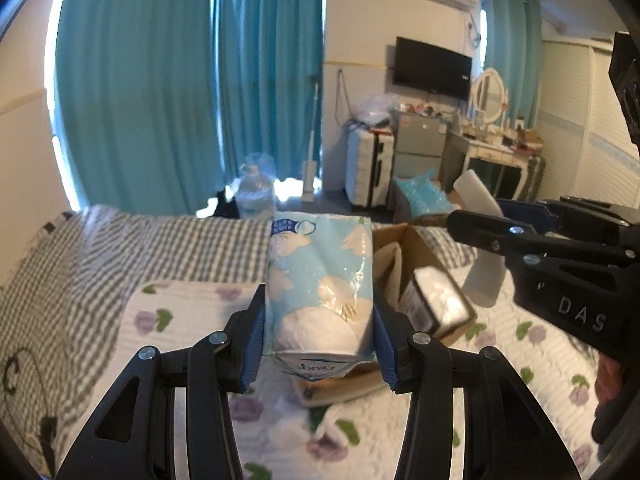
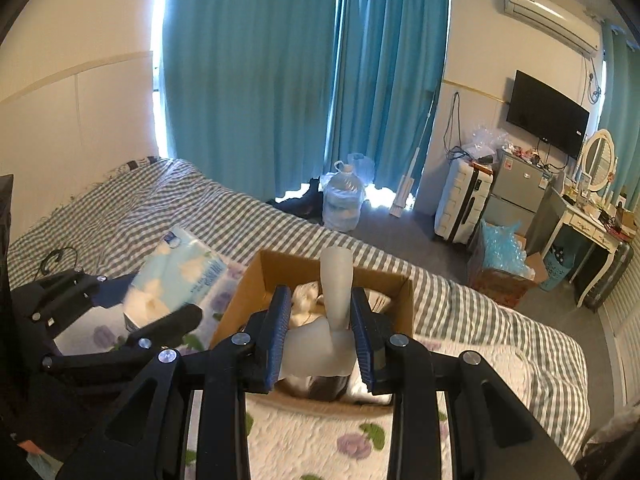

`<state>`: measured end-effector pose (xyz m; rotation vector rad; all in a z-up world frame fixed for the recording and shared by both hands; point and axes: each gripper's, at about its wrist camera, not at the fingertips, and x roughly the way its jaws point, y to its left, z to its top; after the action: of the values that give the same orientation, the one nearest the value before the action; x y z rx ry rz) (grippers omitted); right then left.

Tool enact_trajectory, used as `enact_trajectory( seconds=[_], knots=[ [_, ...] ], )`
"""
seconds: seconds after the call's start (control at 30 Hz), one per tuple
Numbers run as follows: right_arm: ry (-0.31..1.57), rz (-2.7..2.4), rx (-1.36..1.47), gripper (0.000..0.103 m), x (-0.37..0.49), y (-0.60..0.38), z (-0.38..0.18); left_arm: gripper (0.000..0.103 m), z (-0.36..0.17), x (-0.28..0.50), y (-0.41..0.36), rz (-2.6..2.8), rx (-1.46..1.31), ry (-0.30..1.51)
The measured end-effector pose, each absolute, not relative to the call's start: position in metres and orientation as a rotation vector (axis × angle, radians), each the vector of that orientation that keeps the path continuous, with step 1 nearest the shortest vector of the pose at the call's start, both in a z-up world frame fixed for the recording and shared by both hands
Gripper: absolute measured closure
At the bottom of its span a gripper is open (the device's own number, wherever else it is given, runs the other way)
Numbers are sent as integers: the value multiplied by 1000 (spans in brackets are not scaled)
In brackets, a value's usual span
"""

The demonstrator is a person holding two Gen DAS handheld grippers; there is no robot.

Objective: Organize soft objects
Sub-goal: 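Carry the towel and tissue pack over the box and open both tools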

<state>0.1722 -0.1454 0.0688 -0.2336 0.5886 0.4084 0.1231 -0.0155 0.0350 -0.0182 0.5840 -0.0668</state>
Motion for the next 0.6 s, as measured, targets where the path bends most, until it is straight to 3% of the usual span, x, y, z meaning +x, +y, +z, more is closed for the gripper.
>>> enact_trajectory(
  seconds=[0.6],
  knots=[
    [715, 381, -206, 73, 290, -155, -30, 57, -43, 217, -30, -31, 14, 723]
  ],
)
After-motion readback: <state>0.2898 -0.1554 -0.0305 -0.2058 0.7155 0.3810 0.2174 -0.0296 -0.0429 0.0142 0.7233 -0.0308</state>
